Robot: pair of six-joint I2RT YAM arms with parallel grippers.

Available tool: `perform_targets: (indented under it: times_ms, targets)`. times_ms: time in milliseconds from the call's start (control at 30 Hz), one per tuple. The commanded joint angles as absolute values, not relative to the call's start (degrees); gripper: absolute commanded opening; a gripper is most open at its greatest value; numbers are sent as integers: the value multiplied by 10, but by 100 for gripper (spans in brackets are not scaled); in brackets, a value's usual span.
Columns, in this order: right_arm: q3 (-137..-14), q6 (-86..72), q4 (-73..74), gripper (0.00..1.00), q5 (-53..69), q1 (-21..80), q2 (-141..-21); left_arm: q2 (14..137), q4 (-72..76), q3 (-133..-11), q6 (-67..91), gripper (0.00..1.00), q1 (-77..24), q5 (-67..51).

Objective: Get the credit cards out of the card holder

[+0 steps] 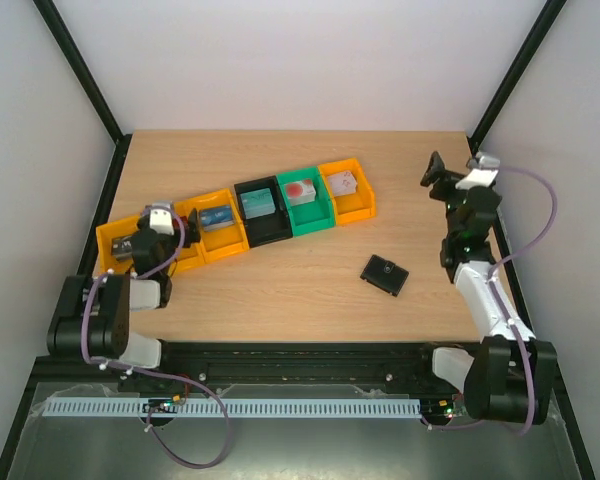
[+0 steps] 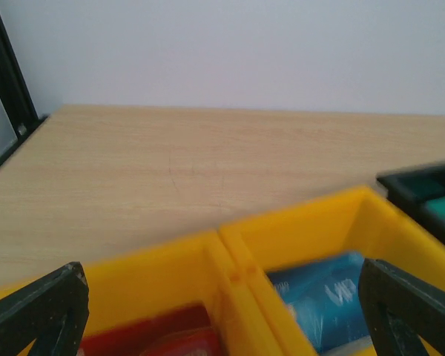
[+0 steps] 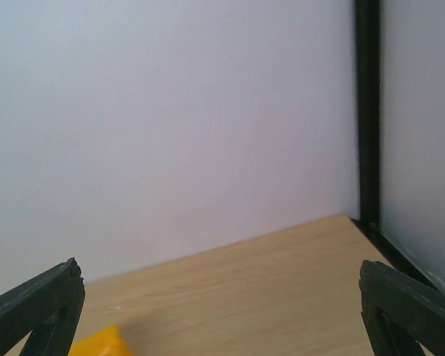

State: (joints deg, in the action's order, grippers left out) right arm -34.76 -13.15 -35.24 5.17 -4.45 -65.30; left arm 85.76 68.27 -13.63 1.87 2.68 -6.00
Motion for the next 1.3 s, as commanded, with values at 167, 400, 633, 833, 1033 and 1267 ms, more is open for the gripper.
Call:
perform_targets:
  times_ms: [167, 400, 633, 833, 1033, 1267]
  targets:
    - [-549, -152, 55, 99, 301, -45, -725, 683, 189, -426, 69, 99, 56, -169]
    - [-614, -251, 251, 87, 232, -23, -838, 640, 23, -535, 135, 100, 51, -298]
    - [-585, -242, 426, 84, 90, 5, -856, 618, -46, -545, 158, 99, 5, -278]
    - [-499, -277, 420, 84, 146, 4, -827, 607, -55, -529, 197, 100, -2, -277]
    - [-447, -289, 404, 82, 168, 4, -822, 558, -35, -487, 201, 100, -27, -270]
    - [-413, -323, 348, 58, 238, 4, -804, 512, -6, -448, 212, 100, -47, -277]
